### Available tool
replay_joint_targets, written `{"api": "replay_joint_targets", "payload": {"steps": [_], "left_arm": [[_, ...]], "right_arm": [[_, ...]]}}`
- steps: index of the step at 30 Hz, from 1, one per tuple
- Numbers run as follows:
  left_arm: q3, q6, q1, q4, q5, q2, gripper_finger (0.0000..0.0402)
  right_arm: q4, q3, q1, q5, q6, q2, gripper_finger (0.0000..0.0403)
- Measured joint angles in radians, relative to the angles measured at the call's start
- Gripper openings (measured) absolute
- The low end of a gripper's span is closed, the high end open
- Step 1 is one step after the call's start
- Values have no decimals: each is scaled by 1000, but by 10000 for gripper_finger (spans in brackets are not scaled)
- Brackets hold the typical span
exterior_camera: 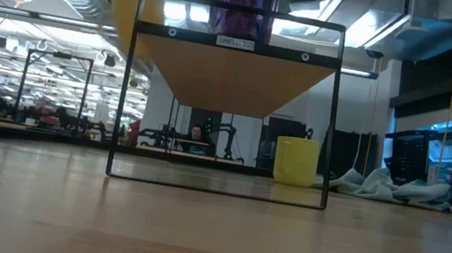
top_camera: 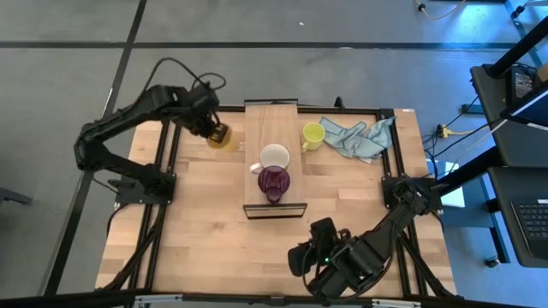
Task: Stack small to large cups/mugs on shelf
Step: Put the yellow mug on the shelf
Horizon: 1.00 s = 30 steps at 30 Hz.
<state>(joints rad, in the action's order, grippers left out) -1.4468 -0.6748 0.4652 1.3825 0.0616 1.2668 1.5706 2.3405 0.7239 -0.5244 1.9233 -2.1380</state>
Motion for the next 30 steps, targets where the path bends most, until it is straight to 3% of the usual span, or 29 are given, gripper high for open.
{"api": "replay_joint_targets", "payload": {"steps": [8, 16, 21, 30], "left_arm": [[-266, 36, 7, 83, 44, 191, 8], [-458, 85, 36, 109, 35, 378, 8], [-518, 92, 44, 117, 24, 440, 8], [-535, 82, 19, 82, -10, 488, 8]], "right_arm": [[1, 0, 5, -198, 2, 69, 173], [1, -7, 9, -229, -83, 100, 173], [1, -8, 52, -278, -102, 130, 173], [0, -7, 100, -269, -101, 137, 173]]}}
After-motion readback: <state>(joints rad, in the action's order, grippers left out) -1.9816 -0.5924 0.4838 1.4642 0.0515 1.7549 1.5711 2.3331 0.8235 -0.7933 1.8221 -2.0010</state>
